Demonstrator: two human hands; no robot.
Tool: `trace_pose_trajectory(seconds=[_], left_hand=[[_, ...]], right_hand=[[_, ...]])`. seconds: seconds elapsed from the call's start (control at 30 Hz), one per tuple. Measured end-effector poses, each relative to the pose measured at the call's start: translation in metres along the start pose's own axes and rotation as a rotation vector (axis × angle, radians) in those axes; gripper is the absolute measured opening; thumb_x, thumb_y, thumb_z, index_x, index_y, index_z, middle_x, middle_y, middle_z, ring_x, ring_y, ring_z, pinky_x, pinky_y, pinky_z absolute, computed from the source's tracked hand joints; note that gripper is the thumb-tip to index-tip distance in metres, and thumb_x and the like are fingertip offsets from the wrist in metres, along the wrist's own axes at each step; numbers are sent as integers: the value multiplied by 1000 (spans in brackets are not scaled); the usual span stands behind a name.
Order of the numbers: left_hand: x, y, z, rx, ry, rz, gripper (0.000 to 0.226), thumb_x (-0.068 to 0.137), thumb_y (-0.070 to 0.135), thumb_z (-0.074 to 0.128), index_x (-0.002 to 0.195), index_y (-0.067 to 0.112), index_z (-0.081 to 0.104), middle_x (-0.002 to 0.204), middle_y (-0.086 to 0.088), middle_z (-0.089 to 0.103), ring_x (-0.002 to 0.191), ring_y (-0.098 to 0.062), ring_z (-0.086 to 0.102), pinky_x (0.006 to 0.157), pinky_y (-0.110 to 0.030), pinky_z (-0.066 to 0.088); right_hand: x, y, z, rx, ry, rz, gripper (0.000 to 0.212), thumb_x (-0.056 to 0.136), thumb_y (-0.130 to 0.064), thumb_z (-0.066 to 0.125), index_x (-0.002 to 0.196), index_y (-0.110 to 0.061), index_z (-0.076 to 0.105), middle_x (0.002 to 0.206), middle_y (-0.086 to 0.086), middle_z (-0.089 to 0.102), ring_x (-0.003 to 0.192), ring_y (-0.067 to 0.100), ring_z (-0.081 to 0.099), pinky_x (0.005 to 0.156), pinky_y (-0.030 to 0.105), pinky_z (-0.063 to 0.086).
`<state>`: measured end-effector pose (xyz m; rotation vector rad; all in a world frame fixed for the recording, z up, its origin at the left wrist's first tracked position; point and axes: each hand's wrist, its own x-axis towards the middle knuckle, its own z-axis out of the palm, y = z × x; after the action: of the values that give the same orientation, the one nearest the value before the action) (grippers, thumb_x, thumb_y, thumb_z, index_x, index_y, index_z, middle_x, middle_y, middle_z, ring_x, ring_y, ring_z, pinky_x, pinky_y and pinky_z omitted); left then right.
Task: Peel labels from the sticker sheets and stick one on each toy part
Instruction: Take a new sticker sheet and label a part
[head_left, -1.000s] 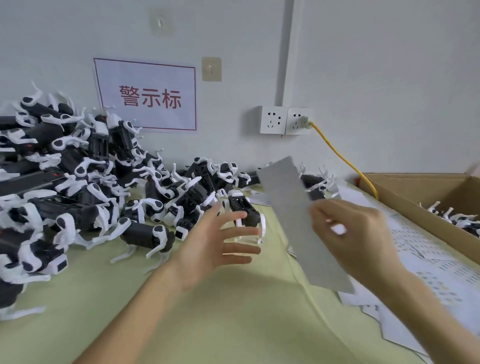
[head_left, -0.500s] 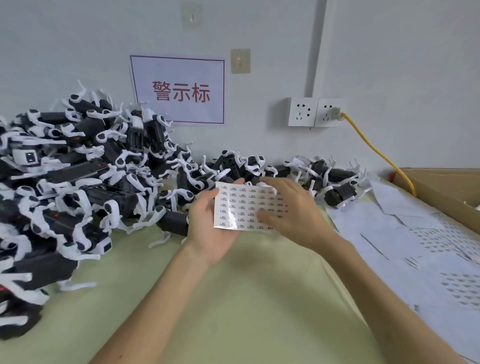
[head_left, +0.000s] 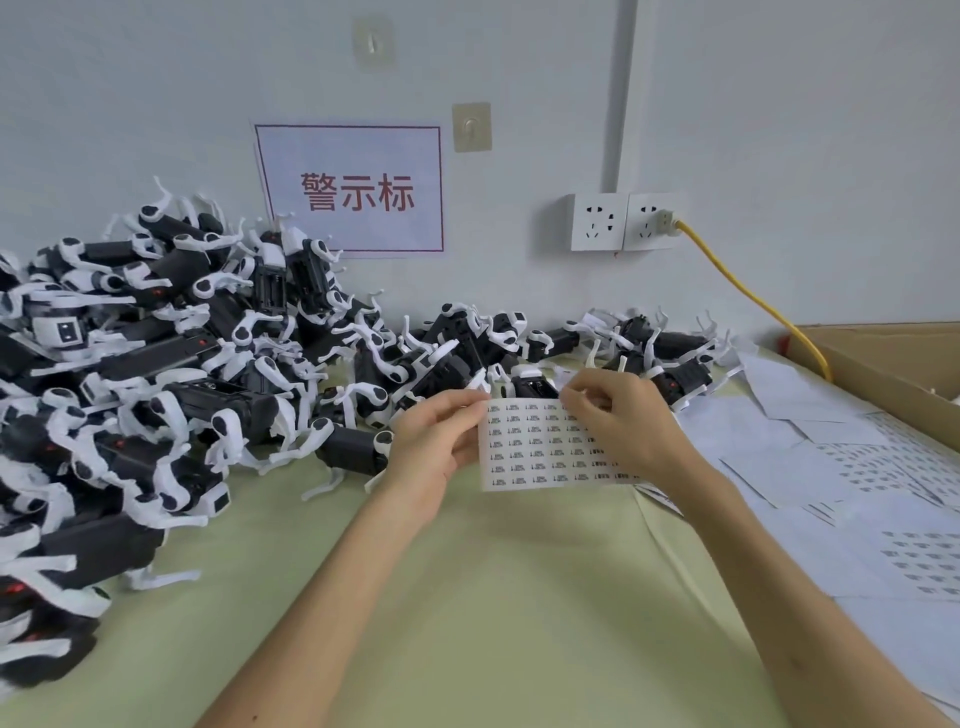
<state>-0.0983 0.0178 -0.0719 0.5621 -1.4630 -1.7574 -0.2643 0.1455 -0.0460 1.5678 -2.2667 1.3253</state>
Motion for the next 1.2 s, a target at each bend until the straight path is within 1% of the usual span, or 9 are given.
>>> trace_pose_trajectory(seconds=[0.07,0.13,0.2,0.27,0.47,0.6,0.87,1.03,1.2], left_hand=[[-1,-2,0,27,-12,23,13,98,0,61,103,5,71,95,-9,78,83,-20,73,67,-27,58],[-1,-3,2,53,-16,47,12,97,0,63,101,7,71,91,-8,78,83,-19,74,69,-28,59],[-3,-4,6,62,-18,62,10,96,1,65,100,9,70,86,-7,78,79,-18,73,69,-28,59],[-4,-4,9,54,-22,67,8,94,3,69,100,8,70,81,-6,77,73,-14,71,65,-24,57],[-5,-5,10,-54,3,47,13,92,-2,70,100,7,68,88,-9,75,77,-19,71,70,-29,58],[-7,-3,11,-119,-45,45,16,92,-6,66,102,6,67,83,-7,73,73,-17,71,65,-24,57],[-7,-2,8,-10,-50,102,18,91,-3,68,104,10,67,83,-9,74,80,-23,71,72,-33,57],[-9,1,6,89,-127,157,26,92,-6,67,108,14,69,85,-7,74,80,-20,70,67,-24,54],[-11,3,9,165,-167,199,36,86,-9,73,106,20,71,92,-9,77,85,-17,71,72,-22,54]], right_hand=[[-3,-3,5,-40,93,-65,13,91,-11,67,95,-22,72,81,-11,58,77,8,53,78,30,43],[-8,-12,11,-23,180,-176,17,87,-5,71,102,-14,73,96,-3,63,90,14,57,87,36,46],[-13,-21,18,15,205,-299,16,84,-5,75,97,-14,73,95,-1,65,89,16,59,85,37,48],[-18,-27,26,40,159,-363,13,82,-9,79,91,-17,74,86,-5,60,80,9,55,78,29,47],[-23,-29,38,135,109,-223,14,81,-14,81,89,-18,70,87,-5,63,82,10,58,74,24,48],[-22,-28,37,204,134,-119,14,80,-15,82,87,-18,70,85,-7,67,83,7,62,70,11,44],[-21,-32,36,277,120,5,5,86,-19,79,87,-18,74,80,-11,72,77,4,67,70,18,52],[-23,-32,34,274,129,-9,10,83,-16,80,79,-21,72,74,-13,71,72,1,66,64,10,47],[-23,-32,32,291,176,-5,24,82,-14,80,68,-29,68,63,-16,68,65,-2,64,61,7,45]])
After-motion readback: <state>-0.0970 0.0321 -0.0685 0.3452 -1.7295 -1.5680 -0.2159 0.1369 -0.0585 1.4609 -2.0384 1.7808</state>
